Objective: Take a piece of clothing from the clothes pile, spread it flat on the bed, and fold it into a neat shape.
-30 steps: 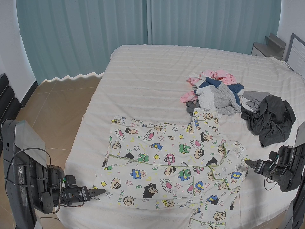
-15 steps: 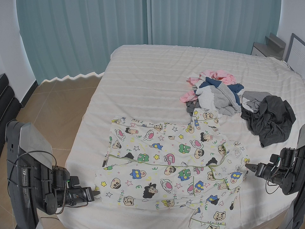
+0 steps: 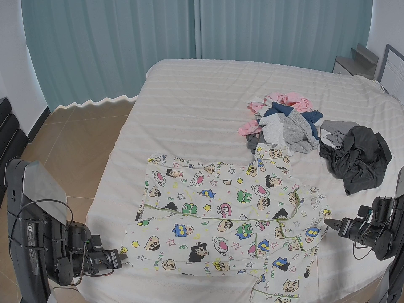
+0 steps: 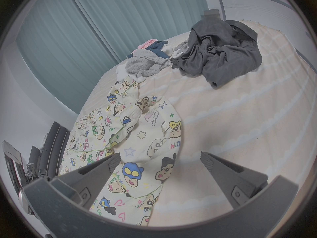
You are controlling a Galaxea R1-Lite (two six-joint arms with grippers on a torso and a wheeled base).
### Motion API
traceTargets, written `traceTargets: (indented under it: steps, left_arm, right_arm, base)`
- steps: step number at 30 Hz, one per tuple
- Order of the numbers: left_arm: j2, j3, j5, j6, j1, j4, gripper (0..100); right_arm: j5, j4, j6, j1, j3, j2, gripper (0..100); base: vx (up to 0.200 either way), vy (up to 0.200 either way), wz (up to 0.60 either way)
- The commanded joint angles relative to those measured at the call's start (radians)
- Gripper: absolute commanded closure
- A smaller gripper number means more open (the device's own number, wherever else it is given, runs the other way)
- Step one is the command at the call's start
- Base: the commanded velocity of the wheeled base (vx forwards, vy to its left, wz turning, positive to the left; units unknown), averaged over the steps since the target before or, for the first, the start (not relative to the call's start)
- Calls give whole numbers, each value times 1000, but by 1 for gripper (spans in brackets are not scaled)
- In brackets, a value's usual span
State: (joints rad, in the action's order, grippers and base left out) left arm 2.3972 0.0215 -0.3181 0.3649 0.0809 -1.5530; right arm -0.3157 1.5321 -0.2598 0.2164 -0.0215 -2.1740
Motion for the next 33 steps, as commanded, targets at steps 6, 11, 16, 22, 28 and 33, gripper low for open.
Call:
traceTargets:
  steps: [6, 11, 16, 22, 28, 33]
  left_arm:
    - [-12, -17, -9, 2, 2, -18, 100]
    - [-6, -20, -9, 3, 2, -18, 100]
    - [-6, -15, -9, 2, 10, -18, 100]
    - [-7, -9, -7, 2, 14, -18, 100]
    - [-7, -6, -9, 2, 16, -18, 100]
    - [-7, 3, -7, 3, 16, -18, 100]
  right_arm:
    - [-6, -122, 7, -121, 21, -4, 0]
    - [-3, -270, 17, -259, 21, 3, 0]
    - [3, -293, 8, -307, 21, 2, 0]
    - [81, -310, 5, -310, 21, 3, 0]
    - [73, -446, 4, -311, 21, 95, 0]
    - [73, -489, 4, -304, 21, 140, 0]
  base:
    - [0, 0, 0]
    - [0, 0, 0]
    - [0, 0, 0]
    - [0, 0, 0]
    - [0, 0, 0]
    - [0, 0, 0]
